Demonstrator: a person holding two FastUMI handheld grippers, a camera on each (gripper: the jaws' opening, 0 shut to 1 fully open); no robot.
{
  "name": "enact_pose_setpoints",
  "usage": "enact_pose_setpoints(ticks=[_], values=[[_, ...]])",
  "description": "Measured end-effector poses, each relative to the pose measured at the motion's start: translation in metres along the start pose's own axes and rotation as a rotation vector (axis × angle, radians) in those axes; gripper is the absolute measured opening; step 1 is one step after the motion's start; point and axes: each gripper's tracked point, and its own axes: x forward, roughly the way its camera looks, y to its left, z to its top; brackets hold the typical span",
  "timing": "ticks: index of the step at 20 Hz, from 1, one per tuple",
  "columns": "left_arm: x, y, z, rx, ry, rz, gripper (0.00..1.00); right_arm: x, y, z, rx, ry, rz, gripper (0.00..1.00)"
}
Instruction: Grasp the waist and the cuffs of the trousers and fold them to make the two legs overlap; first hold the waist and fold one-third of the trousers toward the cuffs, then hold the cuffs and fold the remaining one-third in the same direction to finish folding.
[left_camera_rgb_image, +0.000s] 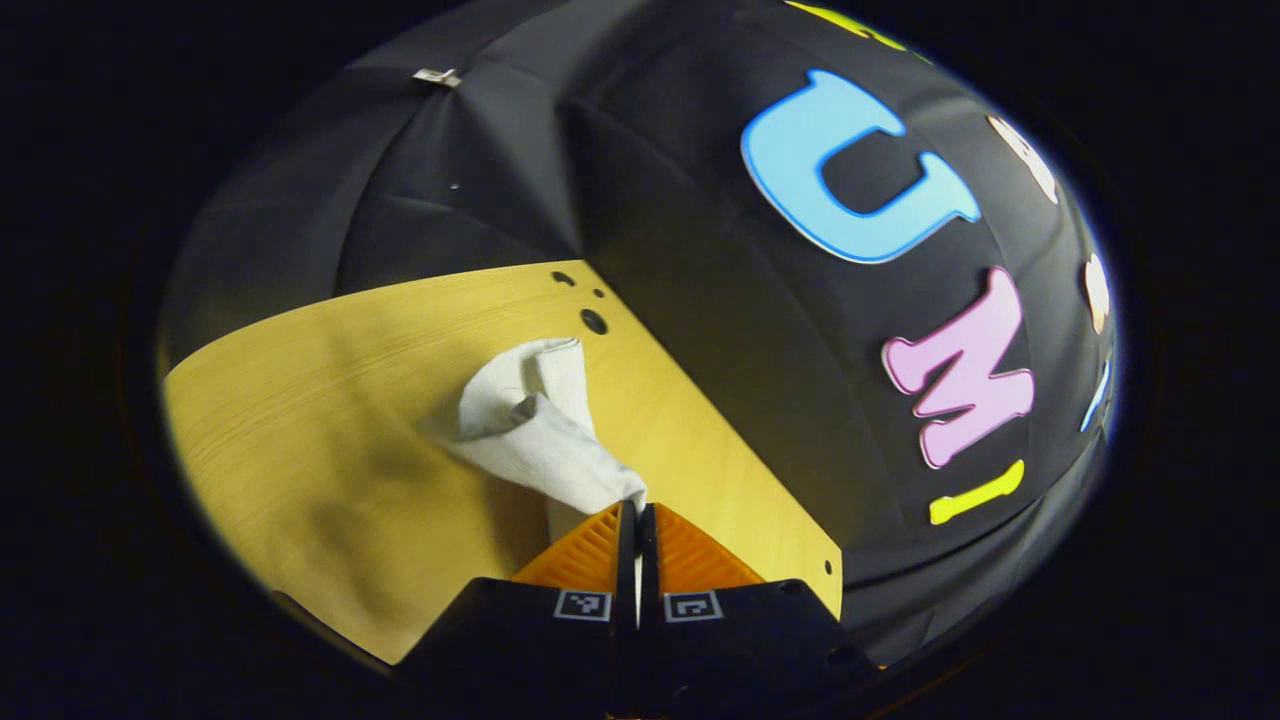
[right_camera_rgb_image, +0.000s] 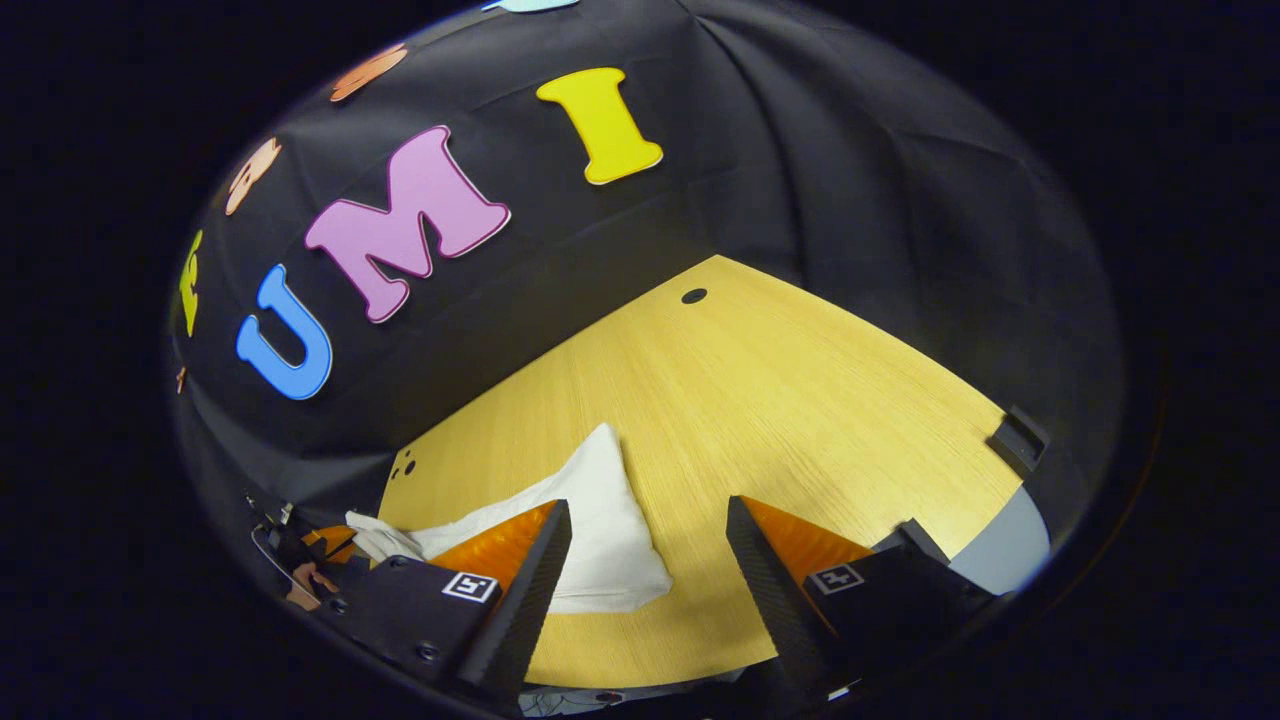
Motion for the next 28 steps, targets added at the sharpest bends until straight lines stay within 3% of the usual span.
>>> enact_pose_setpoints(ticks=[6,12,20,23,28], values=[[0.001,-0.102,-0.051,0.126,0.062,-0.168,0.05,0.001,-0.024,0.008,0.01,-0.012,-0.024,0.96],[0.016,-0.166,-0.138,0.249,0.204,-0.261,0.05,-0.01,-0.048,0.011,0.031,-0.014,-0.048,0.97],[0.031,-0.176,-0.237,0.396,0.368,-0.256,0.05,-0.022,-0.088,0.019,0.077,-0.022,-0.117,0.97],[0.027,-0.162,-0.276,0.48,0.437,-0.221,0.05,-0.02,-0.093,0.019,0.069,-0.008,-0.111,0.97],[0.026,-0.148,-0.306,0.509,0.498,-0.188,0.06,-0.012,-0.085,0.015,0.038,0.023,-0.086,0.97]])
